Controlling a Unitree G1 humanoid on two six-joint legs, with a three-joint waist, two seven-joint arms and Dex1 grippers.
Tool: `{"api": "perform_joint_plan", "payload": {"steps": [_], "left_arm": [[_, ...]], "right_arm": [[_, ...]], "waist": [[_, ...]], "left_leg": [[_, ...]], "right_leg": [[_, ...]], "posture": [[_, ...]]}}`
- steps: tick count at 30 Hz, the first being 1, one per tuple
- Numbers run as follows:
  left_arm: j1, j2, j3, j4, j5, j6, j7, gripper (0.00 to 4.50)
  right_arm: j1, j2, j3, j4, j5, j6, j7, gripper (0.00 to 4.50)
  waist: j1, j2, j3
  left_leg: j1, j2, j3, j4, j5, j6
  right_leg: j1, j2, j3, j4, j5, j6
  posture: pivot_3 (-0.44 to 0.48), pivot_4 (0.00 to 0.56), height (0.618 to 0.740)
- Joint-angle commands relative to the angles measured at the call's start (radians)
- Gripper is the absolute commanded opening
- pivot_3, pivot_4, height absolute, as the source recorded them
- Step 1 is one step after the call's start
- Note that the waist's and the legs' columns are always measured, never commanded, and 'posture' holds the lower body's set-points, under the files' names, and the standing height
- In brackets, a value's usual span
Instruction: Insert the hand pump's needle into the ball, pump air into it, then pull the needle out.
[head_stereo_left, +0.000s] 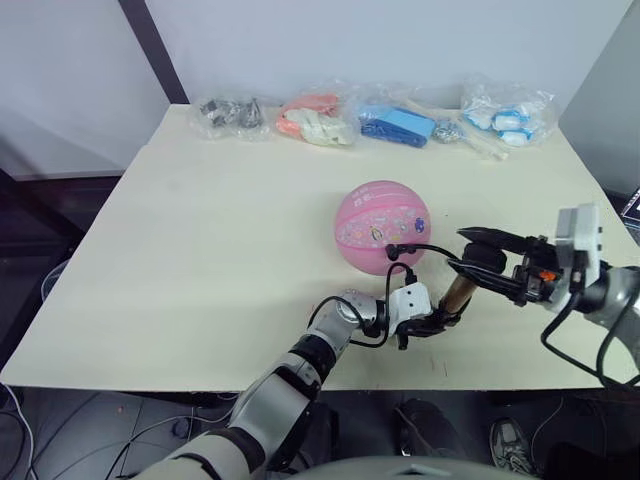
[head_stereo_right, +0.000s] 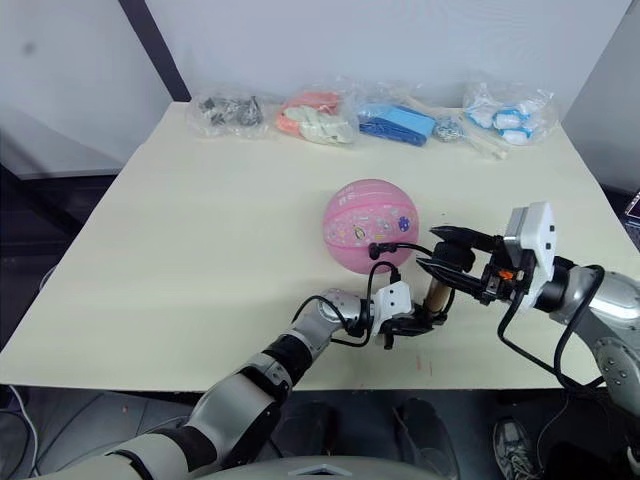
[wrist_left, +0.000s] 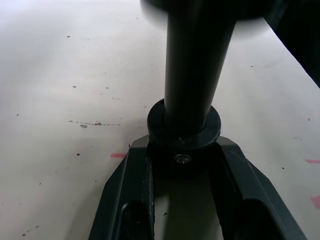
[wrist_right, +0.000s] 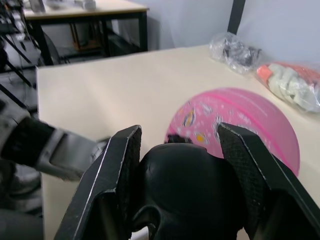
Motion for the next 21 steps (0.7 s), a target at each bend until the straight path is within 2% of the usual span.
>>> {"api": "perform_joint_plan", "payload": {"steps": [1,8,21], "left_arm": [[0.032,0.028,-0.009,0.044,0.023,0.052,-0.004,1.07],[0.026,0.025,-0.006,0.054,0.022,0.053,-0.006,1.07],[0.027,0.026,0.001,0.064,0.016,0.029,-0.012,1.07]], "right_arm": [[0.057,0.041,0.112,0.086,-0.103,-0.015,-0.001,2.02],[0.067,0.055,0.151,0.132,-0.187,-0.077,0.011,2.02],[0.052,0.066,0.105,0.11,-0.158,-0.07,-0.009,2.02]], "waist": [[0.0,0.0,-0.001],[0.0,0.0,-0.001],[0.0,0.0,-0.001]], "left_leg": [[0.001,0.0,0.0,0.0,0.0,0.0],[0.001,0.0,0.0,0.0,0.0,0.0],[0.001,0.0,0.0,0.0,0.0,0.0]], "right_leg": [[0.0,0.0,0.0,0.0,0.0,0.0],[0.0,0.0,0.001,0.0,0.0,-0.001],[0.0,0.0,0.001,0.0,0.001,-0.001]], "posture": [[0.0,0.15,0.736],[0.0,0.15,0.736],[0.0,0.15,0.736]]}}
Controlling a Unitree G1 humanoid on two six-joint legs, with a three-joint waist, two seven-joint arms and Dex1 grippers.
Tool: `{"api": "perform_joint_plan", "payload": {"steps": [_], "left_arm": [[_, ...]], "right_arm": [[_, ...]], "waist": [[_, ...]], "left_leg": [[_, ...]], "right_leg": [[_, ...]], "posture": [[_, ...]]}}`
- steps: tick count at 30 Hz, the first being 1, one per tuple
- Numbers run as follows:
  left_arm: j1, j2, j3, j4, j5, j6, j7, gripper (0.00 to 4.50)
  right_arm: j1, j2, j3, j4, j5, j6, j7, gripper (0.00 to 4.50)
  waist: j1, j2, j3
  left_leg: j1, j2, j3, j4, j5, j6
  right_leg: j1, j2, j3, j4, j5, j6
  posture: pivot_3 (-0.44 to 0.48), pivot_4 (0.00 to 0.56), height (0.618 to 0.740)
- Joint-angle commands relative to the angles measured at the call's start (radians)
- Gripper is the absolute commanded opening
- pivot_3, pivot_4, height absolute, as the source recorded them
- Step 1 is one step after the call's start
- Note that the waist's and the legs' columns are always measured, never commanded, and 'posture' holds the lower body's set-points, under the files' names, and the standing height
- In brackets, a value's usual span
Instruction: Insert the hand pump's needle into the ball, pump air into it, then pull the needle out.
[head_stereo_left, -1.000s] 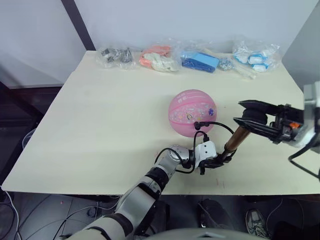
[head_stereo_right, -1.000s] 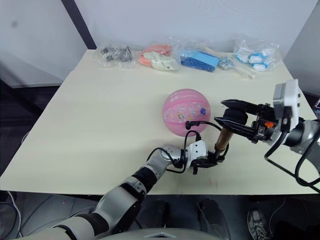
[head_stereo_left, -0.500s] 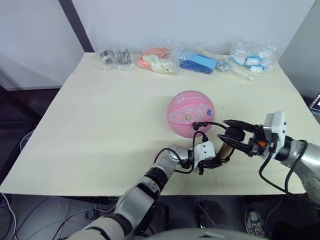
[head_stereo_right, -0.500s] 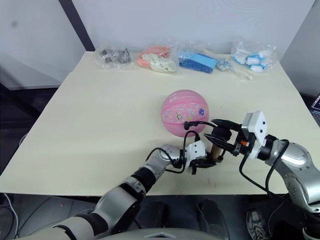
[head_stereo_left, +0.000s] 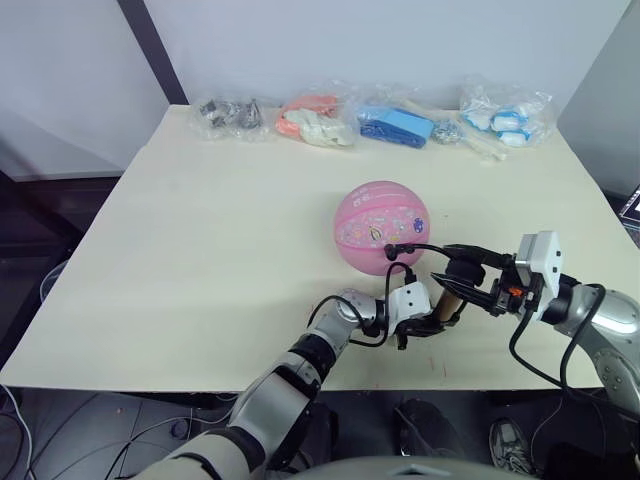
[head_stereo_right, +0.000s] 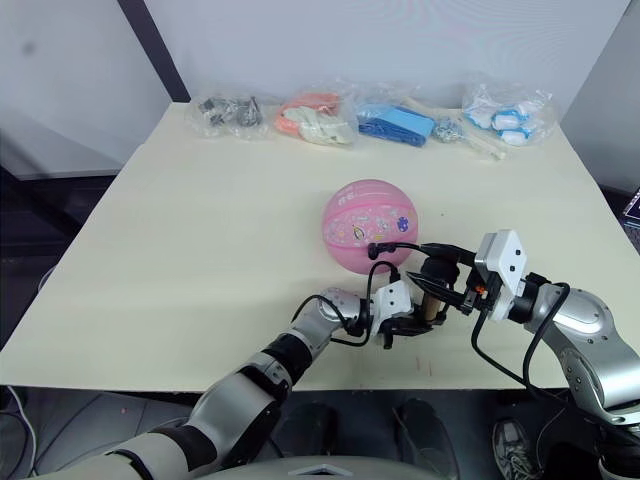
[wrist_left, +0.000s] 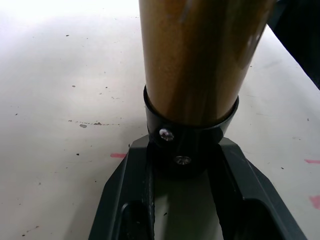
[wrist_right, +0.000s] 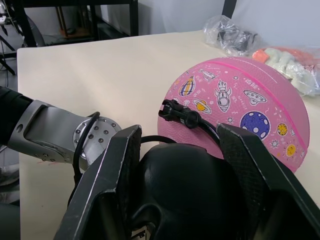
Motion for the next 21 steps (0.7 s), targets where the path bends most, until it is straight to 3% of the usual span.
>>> {"api": "perform_joint_plan", "payload": {"steps": [1,10,13,14,15,16,18,20,21], "left_arm": [[0.031,0.028,-0.003,0.058,0.019,0.016,0.004,1.07],[0.019,0.03,0.008,0.047,0.007,0.008,-0.006,1.07],[0.018,0.031,0.019,0.038,-0.007,0.013,-0.021,2.14],[0.019,0.031,0.021,0.036,-0.009,0.011,-0.021,2.14],[0.019,0.033,0.022,0.033,-0.009,0.007,-0.018,2.71],[0.02,0.035,0.021,0.031,-0.007,0.002,-0.012,2.93],[0.023,0.04,0.018,0.024,-0.004,-0.004,-0.006,3.87],[0.027,0.045,0.017,0.015,-0.003,-0.013,-0.002,4.49],[0.029,0.046,0.018,0.011,-0.004,-0.014,-0.001,4.49]], "right_arm": [[0.028,-0.005,0.008,0.032,-0.011,0.049,-0.005,2.02],[0.001,-0.008,-0.012,0.028,0.001,0.066,-0.002,2.02],[-0.009,-0.011,-0.02,0.02,0.011,0.076,-0.001,2.02],[-0.011,-0.013,-0.022,0.017,0.012,0.079,0.002,2.02],[-0.012,-0.013,-0.024,0.015,0.015,0.082,0.003,2.02],[-0.013,-0.014,-0.026,0.012,0.017,0.086,0.004,2.02],[-0.016,-0.014,-0.032,0.008,0.021,0.092,0.002,2.02],[-0.019,-0.016,-0.037,0.009,0.02,0.091,0.004,2.02],[-0.02,-0.017,-0.039,0.009,0.02,0.092,0.005,2.02]], "waist": [[0.0,0.0,0.0],[0.0,0.0,0.001],[0.0,0.001,0.002],[0.0,0.003,0.004],[0.0,0.003,0.004],[0.0,0.003,0.005],[0.001,0.004,0.005],[0.0,0.004,0.005],[0.0,0.004,0.006]], "left_leg": [[0.0,0.0,0.0,0.0,0.0,0.0],[0.0,0.0,0.0,0.0,0.0,0.0],[-0.001,0.0,0.0,0.0,0.0,0.0],[-0.001,0.0,0.0,0.0,0.0,0.0],[-0.001,0.0,0.0,0.0,0.0,0.0],[-0.001,0.0,0.0,0.0,0.0,0.0],[-0.001,0.0,0.0,0.0,0.0,0.0],[-0.001,-0.001,0.0,0.0,0.0,0.0],[-0.001,-0.001,0.0,0.0,0.0,0.0]], "right_leg": [[0.0,0.0,0.0,0.0,0.0,0.0],[0.0,0.0,0.0,0.0,0.001,-0.001],[-0.001,0.0,0.0,0.0,0.0,-0.001],[-0.001,0.0,0.0,0.0,0.0,-0.001],[-0.001,0.0,0.0,0.0,0.001,-0.002],[-0.001,0.0,0.001,0.0,0.001,-0.002],[-0.001,0.0,0.001,0.0,0.001,-0.002],[-0.001,-0.001,0.001,0.0,0.001,-0.002],[-0.001,-0.001,0.001,0.0,0.001,-0.002]], "posture": [[0.0,0.15,0.736],[0.0,0.15,0.736],[0.0,0.15,0.736],[0.0,0.15,0.736],[0.0,0.15,0.736],[0.0,0.15,0.736],[0.0,0.15,0.736],[0.0,0.15,0.736],[0.0,0.15,0.736]]}}
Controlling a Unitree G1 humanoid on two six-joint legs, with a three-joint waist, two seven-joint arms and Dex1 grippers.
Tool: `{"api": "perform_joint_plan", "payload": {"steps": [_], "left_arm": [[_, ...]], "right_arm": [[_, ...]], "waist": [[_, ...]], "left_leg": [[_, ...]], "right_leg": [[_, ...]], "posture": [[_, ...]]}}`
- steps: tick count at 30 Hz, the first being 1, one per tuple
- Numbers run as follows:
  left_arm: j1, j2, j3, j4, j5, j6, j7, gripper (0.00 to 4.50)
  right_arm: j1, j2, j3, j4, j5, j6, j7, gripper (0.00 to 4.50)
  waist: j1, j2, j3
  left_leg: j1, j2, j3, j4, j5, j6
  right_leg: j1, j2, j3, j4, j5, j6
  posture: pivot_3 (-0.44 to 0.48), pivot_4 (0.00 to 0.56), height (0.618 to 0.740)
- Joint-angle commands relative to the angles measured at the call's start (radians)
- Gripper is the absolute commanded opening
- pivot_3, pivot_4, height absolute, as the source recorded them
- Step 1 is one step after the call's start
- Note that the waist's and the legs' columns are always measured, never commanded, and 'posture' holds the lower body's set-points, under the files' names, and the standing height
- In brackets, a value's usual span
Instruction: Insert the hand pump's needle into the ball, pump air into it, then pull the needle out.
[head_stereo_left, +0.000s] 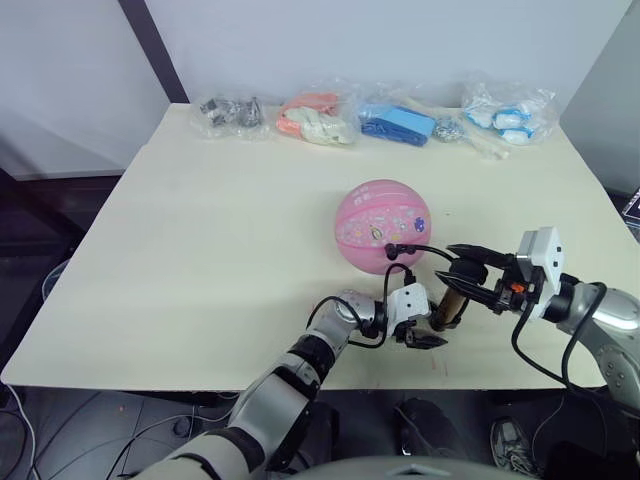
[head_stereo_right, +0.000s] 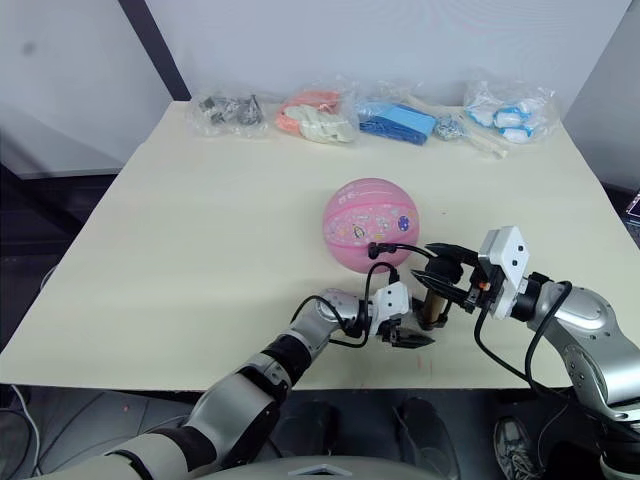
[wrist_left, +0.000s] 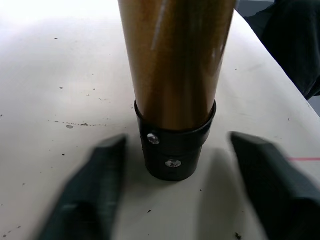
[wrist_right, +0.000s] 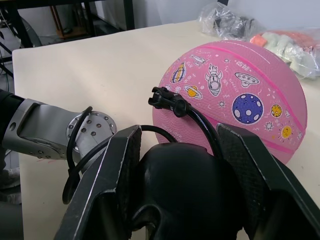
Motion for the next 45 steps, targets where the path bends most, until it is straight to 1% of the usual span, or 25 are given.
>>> {"api": "perform_joint_plan", "payload": {"steps": [1,6,11,14,18,22,25,26,29,32,35,39,45], "left_arm": [[0.022,0.041,0.016,0.015,0.013,0.024,0.036,4.49],[0.042,0.063,0.027,-0.053,-0.013,0.031,0.017,4.49],[0.095,0.106,0.038,-0.211,-0.069,0.082,-0.036,4.49],[0.142,0.152,0.043,-0.361,-0.12,0.129,-0.096,4.49],[0.176,0.195,0.042,-0.491,-0.15,0.184,-0.119,4.49],[0.21,0.242,0.047,-0.607,-0.189,0.228,-0.154,4.49],[0.242,0.297,0.076,-0.709,-0.24,0.273,-0.186,4.49],[0.253,0.315,0.083,-0.739,-0.257,0.287,-0.194,4.49],[0.296,0.4,0.12,-0.842,-0.332,0.314,-0.247,4.49],[0.327,0.467,0.157,-0.913,-0.396,0.324,-0.289,4.49],[0.348,0.542,0.22,-0.984,-0.463,0.351,-0.317,4.49],[0.35,0.603,0.278,-1.042,-0.523,0.379,-0.324,4.49],[0.347,0.649,0.319,-1.095,-0.575,0.412,-0.326,4.49]], "right_arm": [[0.006,-0.012,-0.01,0.0,0.0,0.022,0.004,2.02],[0.011,-0.008,-0.02,0.013,0.0,0.018,0.006,2.02],[0.032,-0.005,-0.027,0.018,-0.004,0.007,0.007,2.02],[0.036,-0.006,-0.037,0.021,0.002,0.004,0.01,2.02],[0.035,-0.011,-0.05,0.024,0.005,-0.002,0.015,2.02],[0.024,-0.023,-0.069,0.013,0.005,-0.007,0.019,2.02],[0.019,-0.044,-0.083,0.005,-0.003,-0.017,0.035,2.02],[0.02,-0.05,-0.088,0.003,-0.004,-0.019,0.037,2.02],[0.014,-0.065,-0.111,0.007,0.001,-0.025,0.043,2.02],[0.014,-0.085,-0.123,0.019,-0.011,-0.048,0.069,2.02],[0.003,-0.115,-0.137,0.049,-0.039,-0.09,0.101,2.02],[-0.031,-0.155,-0.157,0.078,-0.048,-0.127,0.142,2.02],[-0.103,-0.198,-0.183,0.119,-0.062,-0.164,0.179,2.02]], "waist": [[0.0,0.0,0.001],[-0.001,0.001,0.002],[0.0,0.003,0.004],[0.0,0.005,0.006],[0.006,0.008,0.008],[0.011,0.009,0.009],[0.01,0.01,0.009],[0.008,0.01,0.009],[0.006,0.012,0.01],[0.007,0.016,0.013],[0.011,0.016,0.014],[0.012,0.017,0.016],[0.006,0.02,0.021]], "left_leg": [[0.0,0.0,0.0,0.0,0.0,0.0],[0.0,0.0,0.0,0.0,0.0,0.0],[-0.001,0.0,0.0,0.0,0.0,0.0],[-0.002,0.0,0.0,0.0,0.0,0.0],[-0.003,0.0,-0.001,0.0,0.0,0.0],[-0.005,-0.001,-0.001,0.001,0.0,0.0],[-0.007,-0.001,-0.001,0.001,0.0,0.0],[-0.011,-0.001,-0.001,0.001,0.0,0.0],[-0.016,0.0,-0.001,0.002,0.0,0.0],[-0.016,-0.001,0.0,0.002,0.0,0.0],[-0.017,-0.001,0.0,0.003,0.0,0.0],[-0.017,-0.001,0.001,0.003,0.0,0.0],[-0.017,-0.001,0.001,0.003,0.0,0.0]], "right_leg": [[0.0,0.0,0.0,0.0,0.0,0.0],[0.0,0.0,0.0,0.0,0.0,0.0],[-0.001,0.0,0.0,0.0,0.0,0.0],[-0.002,0.0,0.0,0.0,0.0,-0.001],[-0.002,-0.001,0.0,0.0,0.0,-0.001],[-0.003,-0.001,0.0,-0.002,0.0,-0.001],[-0.004,-0.001,0.0,-0.002,0.0,-0.001],[-0.009,-0.001,0.0,-0.001,0.001,-0.001],[-0.016,-0.001,0.001,0.003,0.001,-0.001],[-0.017,-0.001,0.001,0.003,0.001,-0.001],[-0.017,-0.002,0.002,0.003,0.001,-0.001],[-0.017,-0.002,0.002,0.003,0.001,-0.001],[-0.018,-0.001,0.002,0.003,0.001,-0.001]], "posture": [[0.0,0.15,0.736],[0.0,0.15,0.736],[0.0,0.15,0.736],[0.0,0.15,0.736],[0.0,0.15,0.736],[0.0,0.15,0.736],[0.0,0.15,0.736],[0.0,0.15,0.736],[0.0,0.15,0.736],[0.0,0.15,0.736],[0.0,0.15,0.736],[0.0,0.15,0.736],[0.0,0.15,0.736]]}}
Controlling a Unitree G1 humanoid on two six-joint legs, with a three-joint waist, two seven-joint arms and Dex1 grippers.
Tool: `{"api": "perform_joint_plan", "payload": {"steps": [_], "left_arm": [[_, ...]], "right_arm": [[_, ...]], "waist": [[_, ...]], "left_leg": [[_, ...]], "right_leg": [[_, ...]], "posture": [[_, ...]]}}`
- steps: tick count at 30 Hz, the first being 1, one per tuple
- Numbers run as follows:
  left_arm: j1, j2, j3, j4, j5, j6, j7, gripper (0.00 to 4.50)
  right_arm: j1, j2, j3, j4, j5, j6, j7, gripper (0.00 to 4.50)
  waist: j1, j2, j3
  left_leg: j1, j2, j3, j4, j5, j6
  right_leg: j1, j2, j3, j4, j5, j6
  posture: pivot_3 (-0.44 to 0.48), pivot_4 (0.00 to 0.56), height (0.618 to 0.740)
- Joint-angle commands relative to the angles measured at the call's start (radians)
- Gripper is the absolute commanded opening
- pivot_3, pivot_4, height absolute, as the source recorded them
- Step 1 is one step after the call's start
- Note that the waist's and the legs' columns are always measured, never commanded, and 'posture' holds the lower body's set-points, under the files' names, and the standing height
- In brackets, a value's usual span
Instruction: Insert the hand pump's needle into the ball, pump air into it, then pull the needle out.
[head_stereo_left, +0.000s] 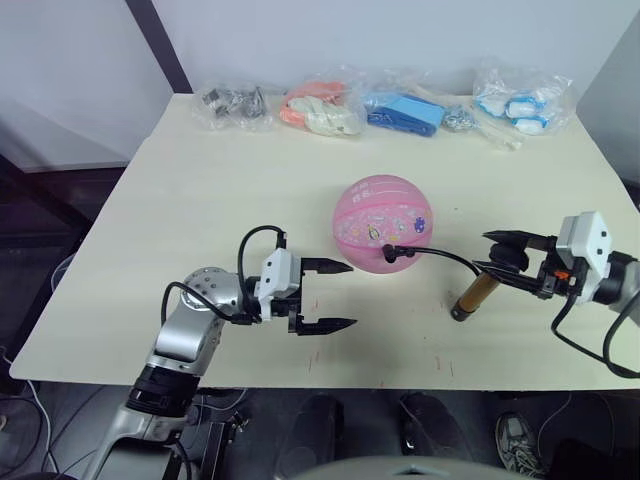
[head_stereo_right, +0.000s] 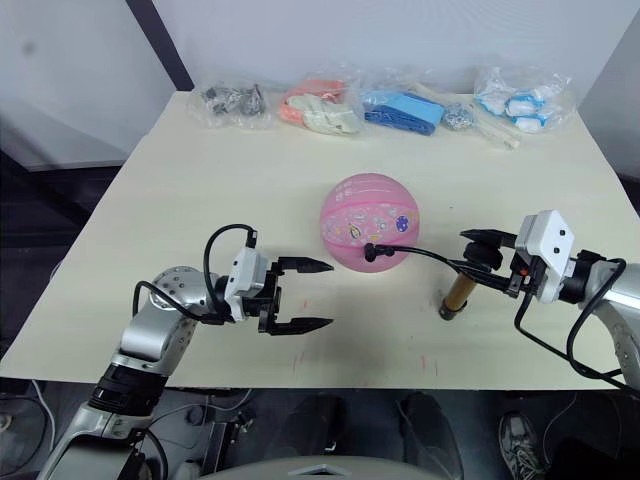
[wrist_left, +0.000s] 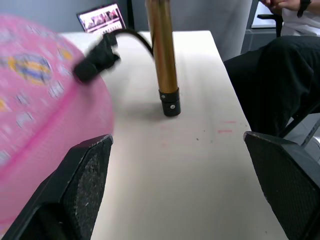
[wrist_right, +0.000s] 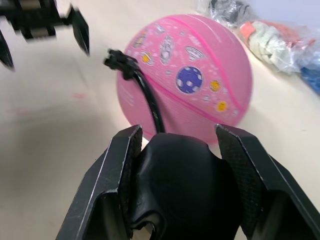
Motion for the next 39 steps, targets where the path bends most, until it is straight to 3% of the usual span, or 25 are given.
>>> {"api": "perform_joint_plan", "payload": {"steps": [1,6,12,18,23,29,30,32,34,39], "left_arm": [[-0.007,0.024,0.039,-0.058,-0.047,0.019,-0.004,4.49],[-0.019,0.046,0.058,-0.071,-0.077,0.039,-0.007,4.49],[-0.042,0.041,0.055,-0.077,-0.084,0.048,0.008,4.49],[-0.062,0.037,0.056,-0.08,-0.095,0.065,0.018,4.49],[-0.073,0.039,0.051,-0.076,-0.091,0.061,0.021,4.49],[-0.081,0.037,0.051,-0.073,-0.092,0.063,0.025,4.49],[-0.081,0.037,0.051,-0.072,-0.092,0.063,0.024,4.5],[-0.083,0.039,0.05,-0.069,-0.088,0.059,0.021,4.5],[-0.086,0.04,0.049,-0.063,-0.085,0.055,0.018,4.5],[-0.095,0.042,0.049,-0.049,-0.081,0.047,0.011,4.5]], "right_arm": [[-0.046,-0.025,-0.062,0.001,0.003,-0.042,0.019,2.02],[-0.102,-0.064,-0.033,0.097,-0.156,-0.238,0.044,2.02],[-0.109,-0.024,0.035,0.23,-0.343,-0.55,0.012,2.02],[-0.07,0.045,0.073,0.322,-0.504,-0.77,-0.127,2.02],[0.009,0.108,0.096,0.282,-0.458,-0.746,-0.172,2.02],[0.049,0.093,0.122,0.242,-0.392,-0.7,-0.134,2.02],[0.054,0.089,0.129,0.232,-0.372,-0.685,-0.118,2.7],[0.061,0.088,0.133,0.209,-0.333,-0.664,-0.099,3.32],[0.076,0.084,0.142,0.18,-0.272,-0.632,-0.063,4.31],[0.109,0.088,0.135,0.12,-0.146,-0.523,-0.019,4.42]], "waist": [[-0.002,0.001,0.001],[-0.004,0.001,0.002],[-0.004,0.001,0.002],[-0.005,0.001,0.002],[-0.005,0.0,0.002],[-0.006,0.0,0.002],[-0.006,0.0,0.002],[-0.006,0.0,0.002],[-0.006,0.001,0.002],[-0.006,0.001,0.002]], "left_leg": [[0.0,0.0,0.0,0.0,0.0,0.0],[0.0,0.0,0.001,0.0,0.0,0.0],[0.0,0.0,0.001,0.0,0.002,-0.003],[0.0,0.0,0.002,0.0,0.003,-0.005],[0.002,0.0,0.002,0.0,0.003,-0.005],[0.002,0.0,0.003,0.001,0.003,-0.005],[0.002,0.0,0.002,0.001,0.003,-0.005],[0.002,0.0,0.002,0.0,0.003,-0.005],[0.002,0.0,0.003,0.0,0.003,-0.005],[0.002,0.0,0.003,0.001,0.002,-0.003]], "right_leg": [[0.0,0.0,0.0,0.0,0.0,0.0],[0.0,0.0,0.0,0.0,0.0,0.0],[0.0,0.0,0.0,0.0,0.0,0.0],[-0.001,0.0,0.002,0.001,0.0,0.0],[0.0,0.001,0.002,0.002,0.0,0.0],[0.0,0.001,0.003,0.003,0.0,0.0],[0.0,0.001,0.003,0.003,0.0,0.0],[0.0,0.001,0.003,0.003,0.0,0.0],[0.0,0.001,0.003,0.003,0.0,0.0],[0.0,0.001,0.004,0.003,0.0,0.0]], "posture": [[0.0,0.15,0.736],[0.0,0.15,0.736],[0.0,0.15,0.736],[0.0,0.15,0.736],[0.0,0.15,0.736],[0.0,0.15,0.736],[0.0,0.15,0.736],[0.0,0.15,0.736],[0.0,0.15,0.736],[0.0,0.15,0.736]]}}
